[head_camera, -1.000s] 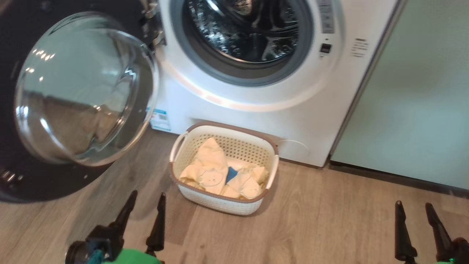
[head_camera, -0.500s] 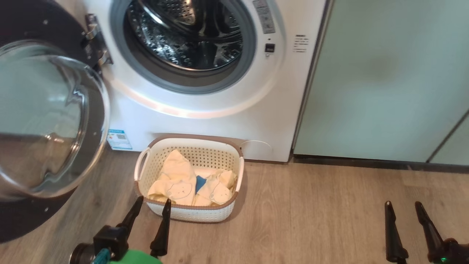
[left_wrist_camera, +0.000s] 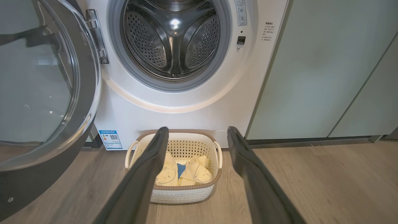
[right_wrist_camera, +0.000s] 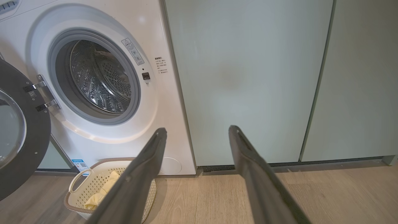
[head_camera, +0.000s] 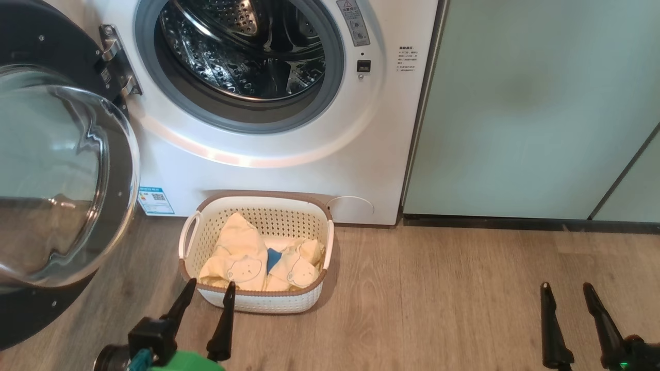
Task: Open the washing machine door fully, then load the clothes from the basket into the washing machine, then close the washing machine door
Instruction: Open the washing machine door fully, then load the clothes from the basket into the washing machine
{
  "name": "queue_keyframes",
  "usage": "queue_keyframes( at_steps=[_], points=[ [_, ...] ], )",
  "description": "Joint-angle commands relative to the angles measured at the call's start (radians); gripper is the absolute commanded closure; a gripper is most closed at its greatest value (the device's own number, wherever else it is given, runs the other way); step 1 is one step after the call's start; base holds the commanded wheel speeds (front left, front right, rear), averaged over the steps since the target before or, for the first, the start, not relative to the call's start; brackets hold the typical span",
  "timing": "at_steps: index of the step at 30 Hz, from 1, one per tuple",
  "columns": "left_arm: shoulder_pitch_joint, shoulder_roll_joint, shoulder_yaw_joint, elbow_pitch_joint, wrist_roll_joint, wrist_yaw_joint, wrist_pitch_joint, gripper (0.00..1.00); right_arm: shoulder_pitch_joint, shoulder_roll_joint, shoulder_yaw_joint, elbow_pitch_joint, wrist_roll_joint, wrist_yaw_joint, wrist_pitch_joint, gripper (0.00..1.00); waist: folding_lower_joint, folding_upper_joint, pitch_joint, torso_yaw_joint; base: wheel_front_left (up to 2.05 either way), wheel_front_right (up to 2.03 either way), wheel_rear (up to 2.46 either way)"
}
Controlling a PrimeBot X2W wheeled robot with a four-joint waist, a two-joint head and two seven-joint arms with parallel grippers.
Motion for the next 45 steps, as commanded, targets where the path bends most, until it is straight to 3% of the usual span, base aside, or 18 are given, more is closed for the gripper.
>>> queue_keyframes(
  at_steps=[1,19,45],
  points=[
    [-0.056,0.013,0.029,-0.03,-0.004,0.006,-0.01,0.0,-0.02,-0.017,0.015,-0.038,0.007,-0.003,-0.007,0.0,0.0,-0.0001,0.001,0.0,0.0,0.0,0.0],
    [-0.057,0.024,0.012,-0.039,0.004,0.024,-0.023,0.0,-0.021,-0.017,0.014,-0.041,0.017,-0.003,-0.007,0.0,0.0,-0.0001,0.01,-0.003,0.19,-0.19,0.0],
    [-0.065,0.044,-0.013,-0.044,-0.001,0.031,-0.027,0.0,-0.029,-0.017,0.016,-0.034,0.026,-0.003,-0.007,0.0,0.0,-0.0001,0.018,0.001,1.52,-1.52,0.0]
  ],
)
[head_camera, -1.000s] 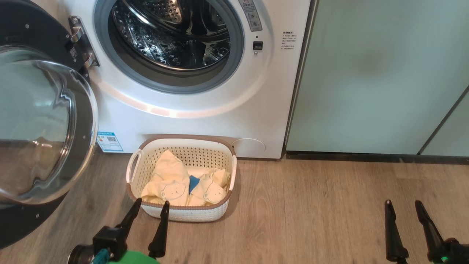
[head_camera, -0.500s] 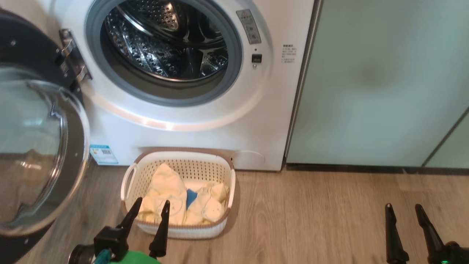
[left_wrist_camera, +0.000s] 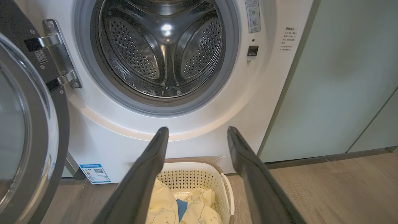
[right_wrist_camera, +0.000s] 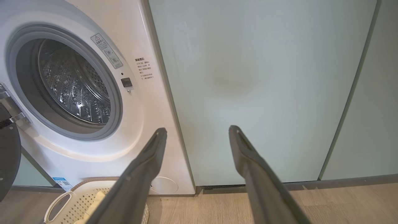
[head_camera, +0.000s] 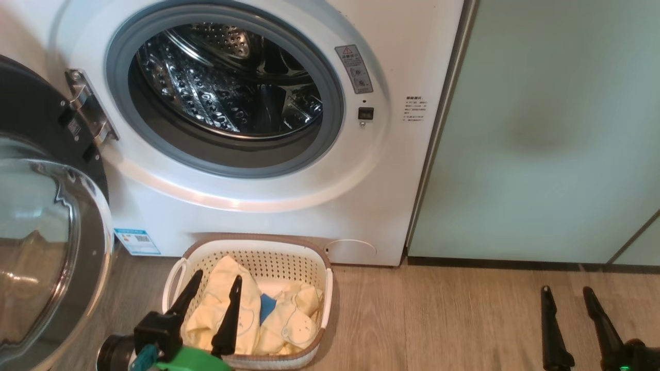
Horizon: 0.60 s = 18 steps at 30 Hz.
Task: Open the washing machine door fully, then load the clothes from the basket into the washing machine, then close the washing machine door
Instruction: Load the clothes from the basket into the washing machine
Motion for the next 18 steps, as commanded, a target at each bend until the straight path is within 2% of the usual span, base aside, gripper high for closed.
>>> queue_keyframes(
  at_steps=[1,12,18],
  points=[
    [-0.043,0.012,0.033,-0.033,-0.001,0.005,-0.012,0.0,-0.041,-0.017,0.019,-0.029,0.007,-0.003,-0.007,0.0,-0.0002,0.0,-0.001,0.0,0.33,-0.33,0.0],
    [-0.041,0.016,0.019,-0.024,-0.01,0.008,-0.005,0.0,-0.039,-0.017,0.024,-0.029,0.008,-0.003,-0.007,0.0,-0.0002,0.0,0.001,0.002,0.02,-0.02,0.0],
    [-0.063,0.017,0.0,0.002,-0.034,-0.021,0.013,0.0,-0.046,-0.017,0.025,-0.032,0.011,-0.003,-0.007,0.0,-0.0002,0.0,0.026,0.001,0.0,0.0,0.0]
  ],
)
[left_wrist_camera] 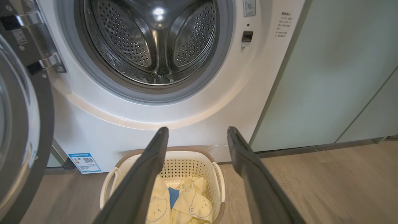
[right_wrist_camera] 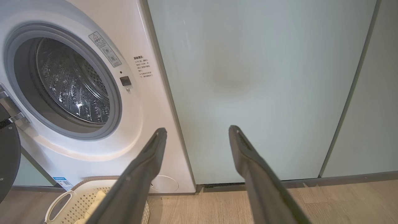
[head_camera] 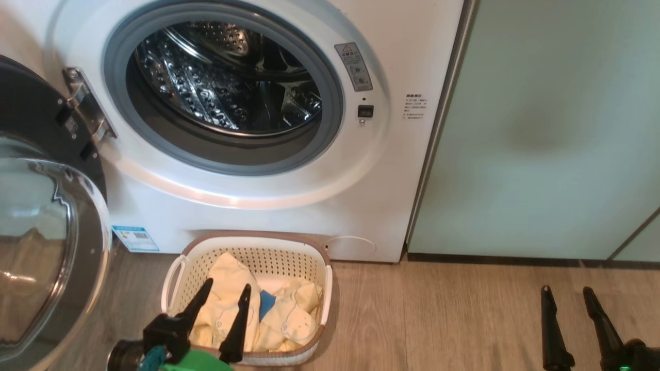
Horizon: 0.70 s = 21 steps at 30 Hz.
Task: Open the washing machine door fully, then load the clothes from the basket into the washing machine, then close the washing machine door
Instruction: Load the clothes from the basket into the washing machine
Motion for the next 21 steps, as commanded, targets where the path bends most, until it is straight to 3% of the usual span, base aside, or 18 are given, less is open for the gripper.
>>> queue_keyframes(
  at_steps=[1,12,21],
  points=[
    [-0.071,0.014,0.027,-0.016,-0.009,-0.012,0.004,0.0,-0.049,-0.017,0.022,-0.033,0.003,-0.003,-0.007,0.0,0.0001,0.0,0.019,-0.001,0.0,0.0,0.0],
    [-0.243,0.0,-0.028,0.231,-0.112,-0.101,0.119,0.0,-0.111,-0.017,0.032,-0.054,0.009,-0.003,-0.007,0.0,0.0001,0.0,0.154,-0.023,0.0,0.0,0.0],
    [-0.468,0.007,-0.087,0.505,-0.186,-0.133,0.159,0.0,-0.197,-0.017,0.042,-0.08,0.026,-0.003,-0.007,0.0,0.0001,0.0,0.315,-0.062,0.0,0.0,0.0]
  ],
)
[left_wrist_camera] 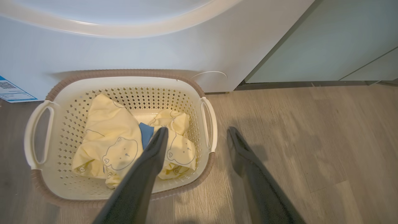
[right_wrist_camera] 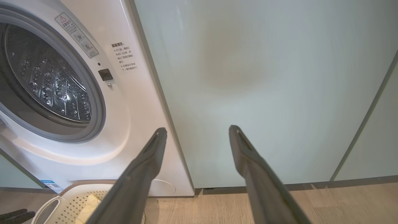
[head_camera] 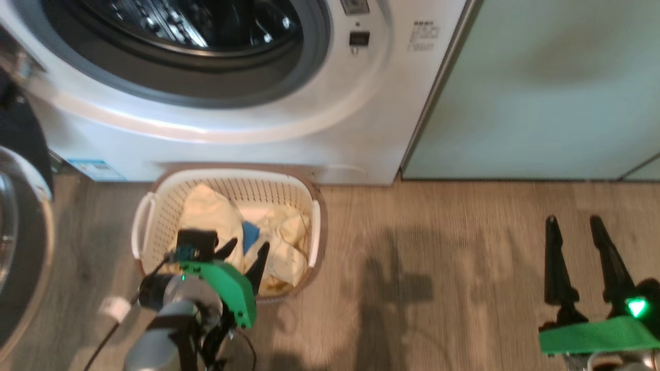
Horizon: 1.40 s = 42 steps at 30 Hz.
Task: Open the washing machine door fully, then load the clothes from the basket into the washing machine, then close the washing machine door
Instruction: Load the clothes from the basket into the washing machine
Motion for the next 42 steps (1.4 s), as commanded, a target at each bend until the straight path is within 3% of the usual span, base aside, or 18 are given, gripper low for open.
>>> queue_keyframes(
  at_steps=[1,10,17,28,42],
  points=[
    [-0.052,0.016,0.016,0.008,-0.011,-0.003,-0.007,0.0,-0.043,-0.017,0.028,-0.04,0.009,-0.003,-0.007,0.0,-0.0003,0.0,0.076,-0.029,0.0,0.0,0.0],
    [-0.263,0.032,-0.114,0.238,-0.107,-0.006,-0.015,0.0,-0.127,-0.017,0.063,-0.065,0.044,-0.003,-0.007,0.0,-0.0003,0.0,0.255,-0.072,0.0,0.0,0.0],
    [-0.375,0.086,-0.187,0.35,-0.197,-0.006,-0.026,0.0,-0.179,-0.017,0.074,-0.104,0.073,-0.003,-0.007,0.0,-0.0003,0.0,0.386,-0.112,0.0,0.0,0.0],
    [-0.498,0.158,-0.269,0.433,-0.315,-0.006,-0.02,0.0,-0.228,-0.017,0.077,-0.165,0.111,-0.003,-0.007,0.0,-0.0003,0.0,0.554,-0.157,0.0,0.0,0.0],
    [-0.589,0.205,-0.345,0.524,-0.386,-0.006,-0.004,0.0,-0.249,-0.017,0.107,-0.202,0.151,-0.003,-0.007,0.0,-0.0003,0.0,0.656,-0.213,0.0,0.0,0.0]
  ],
)
